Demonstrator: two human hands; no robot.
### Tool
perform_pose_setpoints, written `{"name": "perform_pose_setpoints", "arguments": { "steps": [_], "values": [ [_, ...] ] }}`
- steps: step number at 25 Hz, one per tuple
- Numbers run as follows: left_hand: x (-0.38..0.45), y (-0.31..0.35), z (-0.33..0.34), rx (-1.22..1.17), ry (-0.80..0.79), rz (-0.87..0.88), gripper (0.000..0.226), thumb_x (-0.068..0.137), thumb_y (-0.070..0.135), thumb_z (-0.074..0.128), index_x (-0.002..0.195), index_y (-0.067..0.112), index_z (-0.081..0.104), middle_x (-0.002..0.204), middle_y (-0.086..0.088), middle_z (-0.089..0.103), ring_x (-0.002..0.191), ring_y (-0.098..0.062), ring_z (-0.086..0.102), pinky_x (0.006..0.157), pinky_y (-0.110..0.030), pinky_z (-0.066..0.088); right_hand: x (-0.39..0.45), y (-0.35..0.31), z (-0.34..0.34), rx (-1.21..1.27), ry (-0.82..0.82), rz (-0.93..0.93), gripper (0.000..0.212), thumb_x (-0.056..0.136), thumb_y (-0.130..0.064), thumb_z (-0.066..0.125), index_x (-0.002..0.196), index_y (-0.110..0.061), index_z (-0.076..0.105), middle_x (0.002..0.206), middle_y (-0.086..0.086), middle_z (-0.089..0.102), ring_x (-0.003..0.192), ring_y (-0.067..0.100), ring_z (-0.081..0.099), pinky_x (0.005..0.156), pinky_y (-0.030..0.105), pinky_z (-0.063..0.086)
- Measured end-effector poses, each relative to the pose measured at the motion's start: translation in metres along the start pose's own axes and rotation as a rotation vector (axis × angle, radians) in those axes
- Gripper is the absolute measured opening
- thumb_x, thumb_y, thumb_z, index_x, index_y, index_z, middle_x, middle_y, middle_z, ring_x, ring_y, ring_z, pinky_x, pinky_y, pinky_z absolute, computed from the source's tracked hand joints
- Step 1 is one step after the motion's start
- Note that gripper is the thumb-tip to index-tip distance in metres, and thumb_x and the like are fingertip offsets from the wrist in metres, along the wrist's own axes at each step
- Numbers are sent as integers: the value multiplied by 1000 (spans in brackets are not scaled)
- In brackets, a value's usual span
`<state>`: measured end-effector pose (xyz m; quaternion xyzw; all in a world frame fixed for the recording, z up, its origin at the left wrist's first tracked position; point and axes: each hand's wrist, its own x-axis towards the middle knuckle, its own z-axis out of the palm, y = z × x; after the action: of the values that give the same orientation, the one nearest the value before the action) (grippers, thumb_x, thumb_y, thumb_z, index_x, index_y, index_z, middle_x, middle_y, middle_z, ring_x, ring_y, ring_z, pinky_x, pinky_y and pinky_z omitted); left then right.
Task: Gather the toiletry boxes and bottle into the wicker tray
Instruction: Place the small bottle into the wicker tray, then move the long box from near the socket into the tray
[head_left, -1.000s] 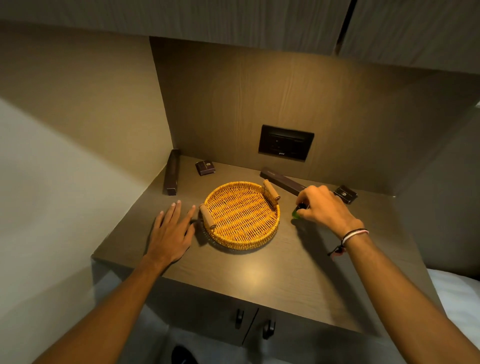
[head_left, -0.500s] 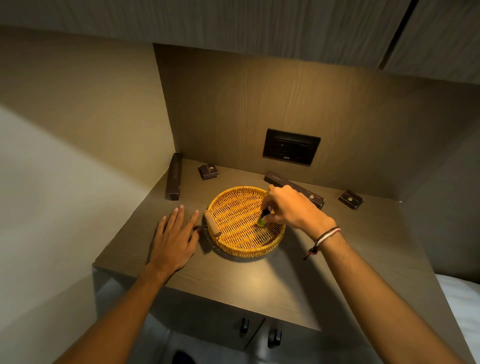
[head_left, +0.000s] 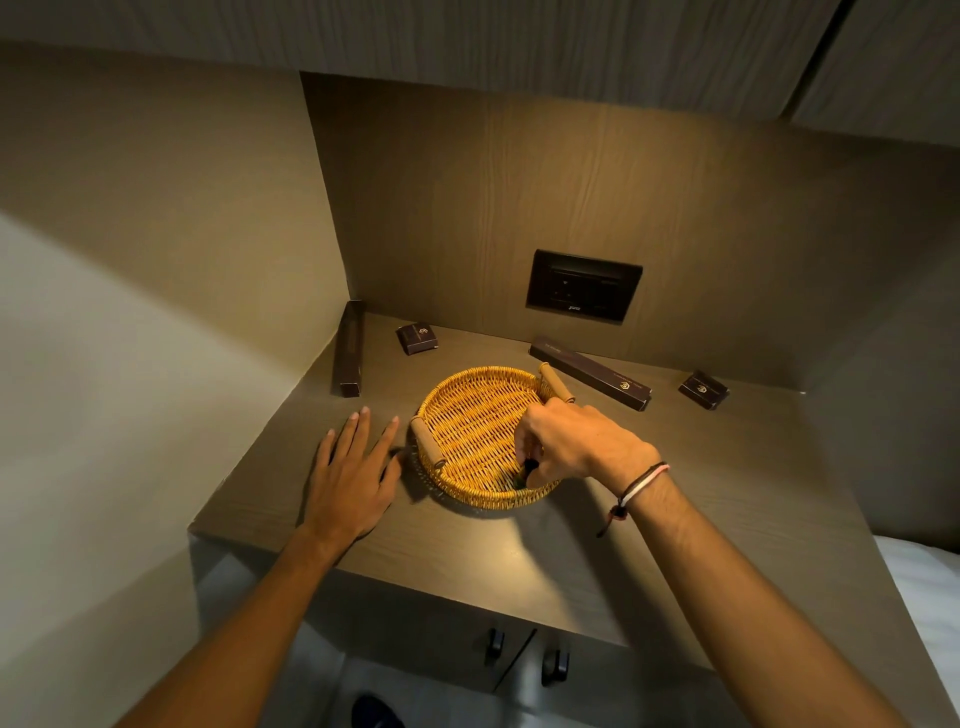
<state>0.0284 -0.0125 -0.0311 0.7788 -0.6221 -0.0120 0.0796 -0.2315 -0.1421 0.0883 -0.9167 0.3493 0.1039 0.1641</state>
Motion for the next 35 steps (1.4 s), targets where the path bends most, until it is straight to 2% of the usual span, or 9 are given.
{"name": "perform_pose_setpoints", "arguments": {
  "steps": [9,13,15,17,19,24,27,31,35],
  "values": [
    [1,-2,1,18,-13,-3,64,95,51,20,154,28,14,164,-15,16,152,-29,12,123,-51,14,-9,-1,0,11,-24,30,49,71,-40,89,111,-26,65,100,-6,55,100,16,55,81,37,52],
    [0,-1,0,24,-3,2,70,90,56,7,154,28,14,164,-15,17,152,-29,13,123,-51,15,-11,7,-17,131,-24,107,54,64,-62,84,105,-31,68,112,-4,60,103,19,61,82,41,55],
    [-1,0,-2,12,0,3,73,88,56,5,154,27,15,164,-15,17,152,-29,13,123,-51,15,-9,25,-30,226,63,150,51,68,-66,79,101,-29,70,101,-9,62,95,15,63,76,38,57],
    [-1,1,-3,-3,4,-3,73,88,56,5,154,27,15,164,-15,17,152,-29,13,123,-51,14,-1,50,-38,280,221,226,34,80,-53,76,99,-25,70,96,-7,66,96,17,65,75,36,56],
    [-1,1,-3,-10,-2,-2,73,88,57,4,155,28,13,164,-14,15,153,-28,11,123,-51,13,12,75,-38,248,368,365,27,89,-37,73,109,-20,68,108,4,69,105,25,65,81,40,55],
    [-1,0,-1,-12,-10,-5,65,94,53,14,155,28,14,164,-13,15,153,-27,10,123,-50,12,31,108,-9,67,312,639,35,92,-18,70,126,-14,63,120,17,67,113,36,62,91,47,54],
    [0,0,0,-15,-6,-10,62,96,50,21,154,29,15,164,-13,16,153,-27,11,123,-50,12,27,114,-3,30,361,653,28,93,-15,67,121,-13,63,118,18,66,110,38,63,89,48,54],
    [0,0,1,-20,3,-4,62,96,49,23,154,28,18,164,-14,18,152,-28,13,123,-51,14,15,103,-20,87,391,629,36,87,-19,76,120,-15,61,122,19,62,114,40,59,87,45,47],
    [0,-1,3,-30,9,-5,62,96,49,25,154,27,20,163,-15,19,152,-29,14,122,-52,15,-3,79,-47,161,567,541,34,81,-23,82,109,-18,65,112,16,66,105,38,63,75,39,46]
  ]
}}
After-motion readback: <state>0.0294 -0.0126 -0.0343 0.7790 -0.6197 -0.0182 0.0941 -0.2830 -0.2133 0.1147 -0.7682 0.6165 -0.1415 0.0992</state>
